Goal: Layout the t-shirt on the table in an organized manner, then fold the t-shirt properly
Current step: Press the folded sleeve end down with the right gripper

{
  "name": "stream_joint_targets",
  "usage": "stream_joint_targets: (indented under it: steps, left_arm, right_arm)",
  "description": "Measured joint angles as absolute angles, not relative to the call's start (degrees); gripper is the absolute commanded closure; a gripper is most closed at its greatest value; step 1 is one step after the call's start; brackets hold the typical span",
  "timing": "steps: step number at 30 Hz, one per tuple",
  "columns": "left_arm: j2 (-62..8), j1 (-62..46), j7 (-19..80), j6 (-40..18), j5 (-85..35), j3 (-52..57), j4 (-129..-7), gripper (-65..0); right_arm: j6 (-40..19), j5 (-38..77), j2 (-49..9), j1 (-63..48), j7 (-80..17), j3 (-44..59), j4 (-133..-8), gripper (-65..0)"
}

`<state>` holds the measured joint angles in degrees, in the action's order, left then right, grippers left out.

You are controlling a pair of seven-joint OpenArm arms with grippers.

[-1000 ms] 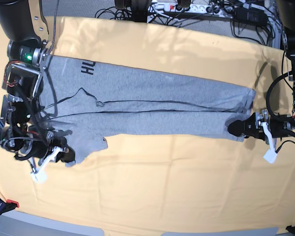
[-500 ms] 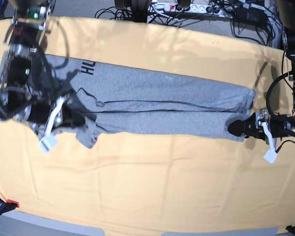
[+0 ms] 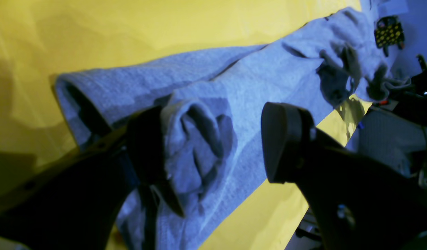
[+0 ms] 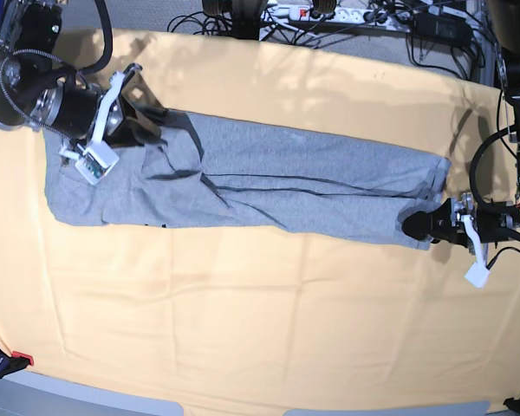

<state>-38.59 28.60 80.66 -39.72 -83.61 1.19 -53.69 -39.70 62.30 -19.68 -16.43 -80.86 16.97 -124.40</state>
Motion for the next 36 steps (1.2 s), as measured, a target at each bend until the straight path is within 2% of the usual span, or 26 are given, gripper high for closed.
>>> stream_joint_targets:
  steps: [4,9,15,16,20,21,23,29,31,33,35,36]
  left_arm:
    - [-38.8,28.8,80.7,-39.7,-83.6,1.9,-53.7,-45.0]
    - [-39.6,29.4,80.7,-39.7,-83.6,5.6,-53.7,-44.9]
    - [-40.2,29.4,81.0,-39.7,-83.6,11.8,-53.7,-44.9]
    - [-40.4,29.4,80.9,-39.7,-83.6,13.5,-53.7,-44.9]
    - [-40.9,29.7,81.0,-39.7,-83.6,22.0,-53.7,-44.9]
    - [-41.0,29.7,80.9,-39.3,-83.6,24.4,-53.7,-44.9]
    - [-41.8,29.5,80.9,-39.0,-83.6,28.4,-53.7,-44.9]
    - [-46.0,26.4,80.8,-39.0,-83.6,35.1,-53.7,-44.9]
    - [-47.0,25.2,80.9,-39.1,-83.5,35.2,-53.7,-44.9]
    - [-47.1,24.4,80.9,-39.0,-83.6,35.2,-53.6,-44.9]
    - [-46.8,24.3,81.0,-39.1,-83.6,35.2,-53.6,-44.9]
    - [-46.7,24.2,81.0,-39.1,-83.6,35.2,-53.6,-44.9]
  right_arm:
    - [-39.7,56.5,-22.1,-17.2,-80.9,17.0,-123.3,0.0]
    - [-39.7,55.5,-24.8,-17.3,-80.6,17.0,-119.6,0.0]
    - [-39.7,54.8,-24.9,-17.3,-80.6,17.0,-115.4,0.0]
    - [-39.7,54.0,-24.9,-17.3,-80.6,17.0,-115.4,-2.2]
    - [-39.7,53.4,-26.0,-17.3,-80.8,17.0,-115.4,-23.8]
    - [-39.7,53.4,-26.7,-17.3,-80.8,17.0,-115.5,-27.3]
    - [-39.7,53.3,-28.0,-17.3,-80.8,17.0,-116.9,-28.7]
    - [-39.7,53.9,-29.8,-17.1,-80.6,19.0,-125.6,-28.6]
    - [-39.7,53.7,-29.6,-17.1,-76.2,20.9,-126.0,-26.1]
    - [-39.7,53.5,-29.7,-17.1,-70.5,22.5,-126.0,-15.9]
    - [-39.7,53.5,-29.7,-17.0,-65.6,23.9,-126.0,0.0]
    - [-39.7,53.5,-29.6,-17.0,-64.4,24.1,-126.0,0.0]
